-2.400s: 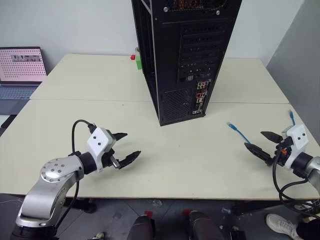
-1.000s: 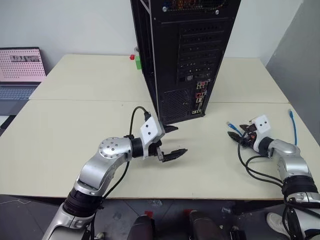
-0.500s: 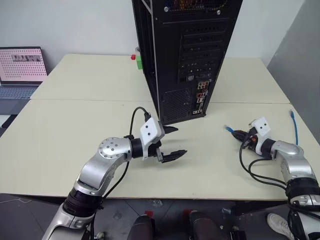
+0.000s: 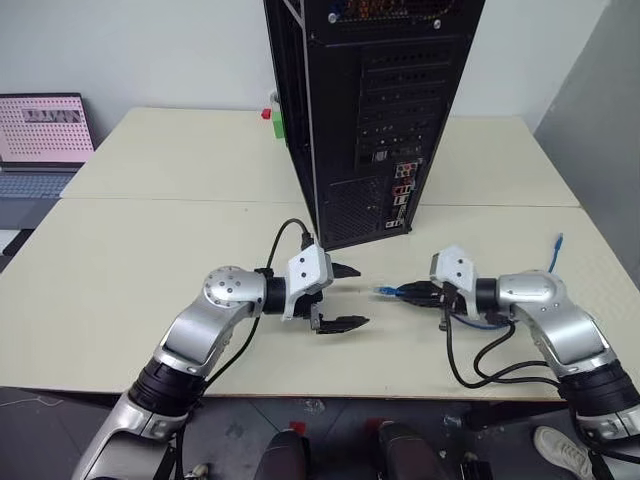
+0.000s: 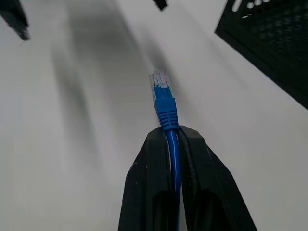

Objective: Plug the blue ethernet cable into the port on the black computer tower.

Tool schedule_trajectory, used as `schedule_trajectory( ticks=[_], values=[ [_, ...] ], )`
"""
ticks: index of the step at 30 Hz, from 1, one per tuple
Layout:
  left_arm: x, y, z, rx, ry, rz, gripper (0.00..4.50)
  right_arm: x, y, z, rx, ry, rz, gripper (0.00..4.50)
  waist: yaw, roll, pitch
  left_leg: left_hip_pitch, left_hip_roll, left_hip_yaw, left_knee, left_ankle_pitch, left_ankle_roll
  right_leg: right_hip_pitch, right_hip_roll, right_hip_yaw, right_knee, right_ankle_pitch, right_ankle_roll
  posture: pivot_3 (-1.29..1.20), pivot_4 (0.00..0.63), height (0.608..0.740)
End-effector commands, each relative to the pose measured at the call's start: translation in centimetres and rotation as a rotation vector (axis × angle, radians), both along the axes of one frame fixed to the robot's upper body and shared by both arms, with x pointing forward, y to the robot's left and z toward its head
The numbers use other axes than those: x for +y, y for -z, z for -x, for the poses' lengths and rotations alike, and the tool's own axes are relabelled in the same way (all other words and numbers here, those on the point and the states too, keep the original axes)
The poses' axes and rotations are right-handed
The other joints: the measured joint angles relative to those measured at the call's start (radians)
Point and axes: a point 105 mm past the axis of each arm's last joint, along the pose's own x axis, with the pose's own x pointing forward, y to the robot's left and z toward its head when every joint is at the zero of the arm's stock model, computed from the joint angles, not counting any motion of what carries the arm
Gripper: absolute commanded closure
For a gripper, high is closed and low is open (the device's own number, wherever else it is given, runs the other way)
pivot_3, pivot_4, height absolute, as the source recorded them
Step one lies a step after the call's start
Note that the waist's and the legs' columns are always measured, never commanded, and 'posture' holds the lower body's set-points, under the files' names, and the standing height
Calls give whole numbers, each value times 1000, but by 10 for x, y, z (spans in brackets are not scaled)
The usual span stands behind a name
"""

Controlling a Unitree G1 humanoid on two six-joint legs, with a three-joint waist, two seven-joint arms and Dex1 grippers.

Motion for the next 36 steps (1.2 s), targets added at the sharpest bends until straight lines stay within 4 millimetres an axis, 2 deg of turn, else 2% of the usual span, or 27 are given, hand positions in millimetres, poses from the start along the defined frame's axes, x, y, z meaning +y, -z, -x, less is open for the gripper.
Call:
schedule_trajectory(
  ticks=[1,5,8,15,25,33,35,36],
  values=[
    [-8,-3,0,-46,54,-14,0,13,-12,6,-38,-60,5,4500,0,0,0,0,0,0,0,0,0,0,0,0,0,0,0,0,150,740],
    [-9,2,0,-45,81,-38,0,19,-13,8,-40,-86,9,4500,0,0,0,0,0,0,0,0,0,0,0,-1,0,0,0,0,150,740],
    [-8,4,-1,-52,93,-49,482,22,-14,9,-44,-99,9,4500,0,0,0,0,0,0,0,0,0,0,0,-1,0,0,0,0,150,740],
    [-9,4,-5,-59,86,-42,2203,28,-14,12,-46,-123,13,4500,0,0,0,0,0,0,0,0,0,0,0,-1,0,0,0,0,150,740],
    [-6,15,-11,-79,69,-99,4174,35,-15,14,-61,-148,14,4500,0,0,0,0,0,0,0,0,0,0,0,-2,0,0,0,0,150,740],
    [-2,15,-13,-40,25,-54,4215,34,-17,10,-75,-134,11,4500,0,0,0,0,0,0,0,0,0,0,0,-3,0,0,0,0,150,740],
    [-1,15,-13,-29,21,-52,3510,33,-17,9,-78,-129,10,4500,-1,0,0,0,0,0,0,0,0,0,0,-4,0,0,0,0,150,740],
    [0,15,-12,-28,20,-53,3331,33,-18,9,-79,-128,9,4500,-1,0,0,0,0,0,0,0,0,0,0,-4,0,0,0,0,150,740]
  ],
)
